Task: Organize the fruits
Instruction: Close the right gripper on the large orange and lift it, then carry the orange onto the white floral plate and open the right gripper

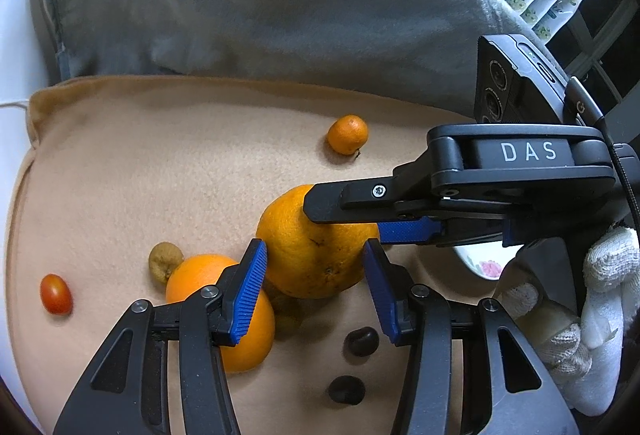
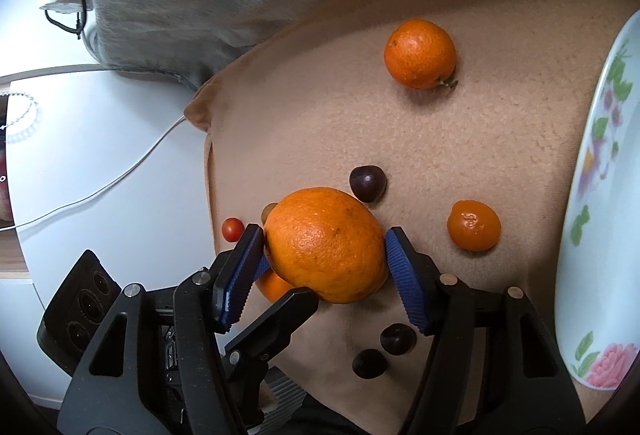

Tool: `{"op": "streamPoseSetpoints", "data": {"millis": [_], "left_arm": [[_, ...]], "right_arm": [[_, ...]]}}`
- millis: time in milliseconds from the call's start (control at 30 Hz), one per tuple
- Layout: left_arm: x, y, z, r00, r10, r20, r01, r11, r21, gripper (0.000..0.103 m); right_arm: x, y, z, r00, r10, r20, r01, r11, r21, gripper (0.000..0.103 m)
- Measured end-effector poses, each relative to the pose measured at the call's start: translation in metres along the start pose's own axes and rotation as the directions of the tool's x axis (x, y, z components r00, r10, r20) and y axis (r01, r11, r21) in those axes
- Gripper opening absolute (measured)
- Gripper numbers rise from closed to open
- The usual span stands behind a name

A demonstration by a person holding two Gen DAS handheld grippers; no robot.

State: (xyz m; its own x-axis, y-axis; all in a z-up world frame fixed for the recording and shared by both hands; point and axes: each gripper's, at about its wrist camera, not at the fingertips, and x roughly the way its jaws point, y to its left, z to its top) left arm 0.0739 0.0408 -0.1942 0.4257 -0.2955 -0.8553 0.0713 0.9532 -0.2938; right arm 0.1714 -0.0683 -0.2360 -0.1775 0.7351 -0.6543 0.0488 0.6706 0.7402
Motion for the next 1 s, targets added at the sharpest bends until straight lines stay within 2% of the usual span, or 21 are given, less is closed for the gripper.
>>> {"op": "streamPoseSetpoints", "data": {"millis": [400, 633, 1000], "left_arm": [[-0.012, -0.021, 0.009, 0.999, -0.013, 0.035, 0.011, 0.999, 0.03, 0.049], [-0.009, -0.044, 0.016, 0.999, -0.029, 0.041, 0.026, 0.997, 0.075, 0.049], [0.004, -0.09, 0.019, 0.997, -0.082, 0.015, 0.079, 0.987, 0.142, 0.049]], "right_arm": [[-0.036, -0.003, -0.003, 0.999, 0.029, 0.042, -0.03, 1.0, 0.008, 0.065], [-0.065, -0.018, -0.008, 0.996, 0.039, 0.085, -0.042, 0.998, 0.037, 0.065], [-0.111, -0.052, -0.021, 0.989, 0.011, 0.148, -0.025, 0.996, 0.091, 0.065]]}}
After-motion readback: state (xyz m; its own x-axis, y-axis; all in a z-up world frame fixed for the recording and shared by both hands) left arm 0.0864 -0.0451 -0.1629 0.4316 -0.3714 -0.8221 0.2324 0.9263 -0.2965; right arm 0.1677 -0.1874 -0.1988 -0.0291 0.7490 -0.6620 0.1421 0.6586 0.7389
